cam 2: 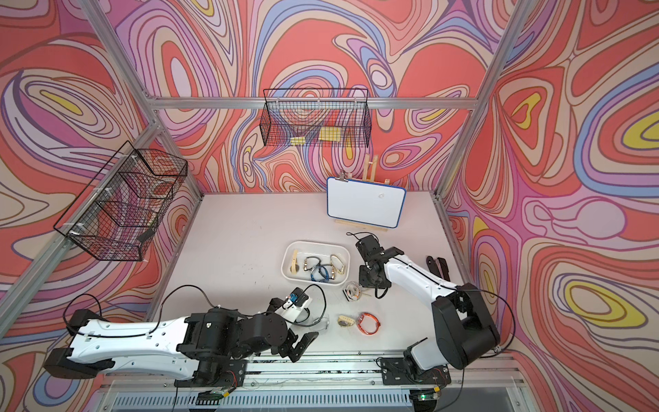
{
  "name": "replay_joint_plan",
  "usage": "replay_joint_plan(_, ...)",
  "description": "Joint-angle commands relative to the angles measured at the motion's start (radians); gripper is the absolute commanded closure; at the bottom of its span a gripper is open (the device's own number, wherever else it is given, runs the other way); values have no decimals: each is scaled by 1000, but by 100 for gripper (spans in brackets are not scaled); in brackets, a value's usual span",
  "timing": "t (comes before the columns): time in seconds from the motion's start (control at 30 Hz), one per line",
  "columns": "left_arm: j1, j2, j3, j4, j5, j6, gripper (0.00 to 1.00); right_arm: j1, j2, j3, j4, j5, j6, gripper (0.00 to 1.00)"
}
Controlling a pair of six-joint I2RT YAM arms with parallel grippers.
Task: Put the watch into the storage box
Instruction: Pick up the watch at the center of the board.
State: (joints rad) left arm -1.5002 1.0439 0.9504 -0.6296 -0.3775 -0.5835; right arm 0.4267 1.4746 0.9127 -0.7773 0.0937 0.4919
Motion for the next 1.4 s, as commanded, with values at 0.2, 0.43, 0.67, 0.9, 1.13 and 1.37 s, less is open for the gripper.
replay_joint_plan(0.2,-5,6,5,-15,-7,-6,0,-6,63,0,31,2,-10,66)
replay_joint_plan(0.43,-5,6,2,-16,-7,-9,0,-6,97,-9,53,5,-9,66)
replay_joint_plan(0.67,-5,5,1,-26,-12,-15,0,-7,140,-15,74,20,-16,68)
replay_joint_plan(0.9,-5,-7,2,-37,-21,-21,0,-7,174,0,90,36,-28,73)
replay_joint_plan(1.13,-5,-17,0,-42,-32,-28,0,-7,192,52,72,71,-48,78)
replay_joint_plan(1.37,-5,-18,-5,-44,-32,-35,0,-17,235,87,86,63,-60,92)
